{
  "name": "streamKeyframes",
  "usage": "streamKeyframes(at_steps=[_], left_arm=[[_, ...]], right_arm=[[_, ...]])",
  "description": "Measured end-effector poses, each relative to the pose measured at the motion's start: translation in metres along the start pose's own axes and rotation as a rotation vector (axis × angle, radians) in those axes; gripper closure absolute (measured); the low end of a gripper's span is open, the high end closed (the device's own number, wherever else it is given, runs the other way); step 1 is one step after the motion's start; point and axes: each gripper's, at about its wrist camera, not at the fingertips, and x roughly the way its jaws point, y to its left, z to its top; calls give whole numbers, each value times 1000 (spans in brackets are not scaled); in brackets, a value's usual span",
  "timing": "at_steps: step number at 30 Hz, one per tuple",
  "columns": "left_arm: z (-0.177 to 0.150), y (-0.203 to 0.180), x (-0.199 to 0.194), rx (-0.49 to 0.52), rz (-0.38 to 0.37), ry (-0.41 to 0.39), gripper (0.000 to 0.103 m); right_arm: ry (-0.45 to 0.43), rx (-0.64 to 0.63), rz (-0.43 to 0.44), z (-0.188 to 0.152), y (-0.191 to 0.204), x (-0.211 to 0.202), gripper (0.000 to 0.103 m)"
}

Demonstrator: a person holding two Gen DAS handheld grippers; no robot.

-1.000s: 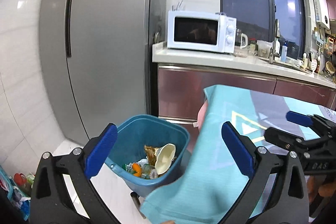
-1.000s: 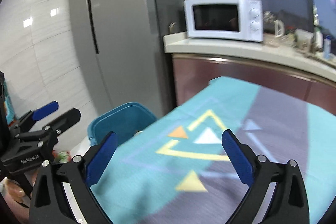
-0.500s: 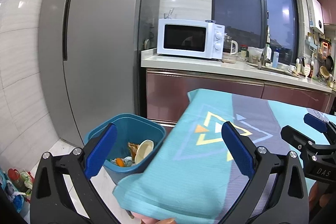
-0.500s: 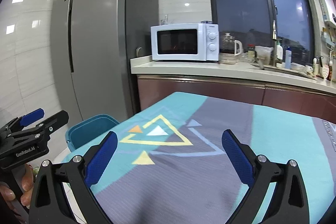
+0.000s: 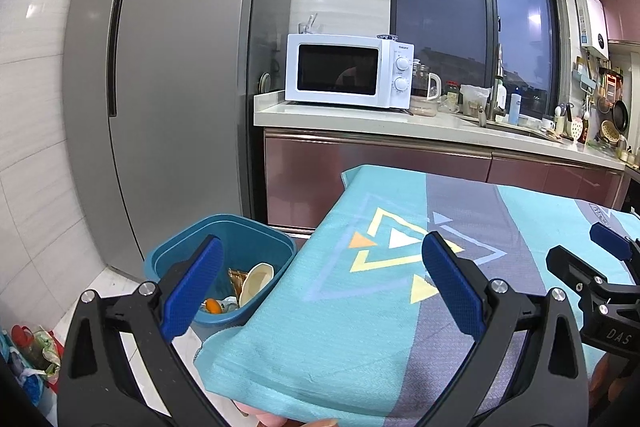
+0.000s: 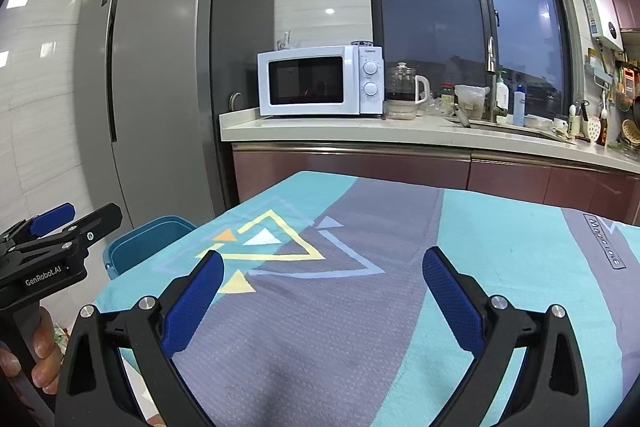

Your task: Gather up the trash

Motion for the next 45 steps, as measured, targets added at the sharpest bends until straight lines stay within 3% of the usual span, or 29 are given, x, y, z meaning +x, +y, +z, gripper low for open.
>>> streamKeyframes(at_steps=[45], left_arm=[[1, -8, 4, 29, -9, -12, 5]], right_arm=[[-7, 29, -25, 0, -14, -10, 7]])
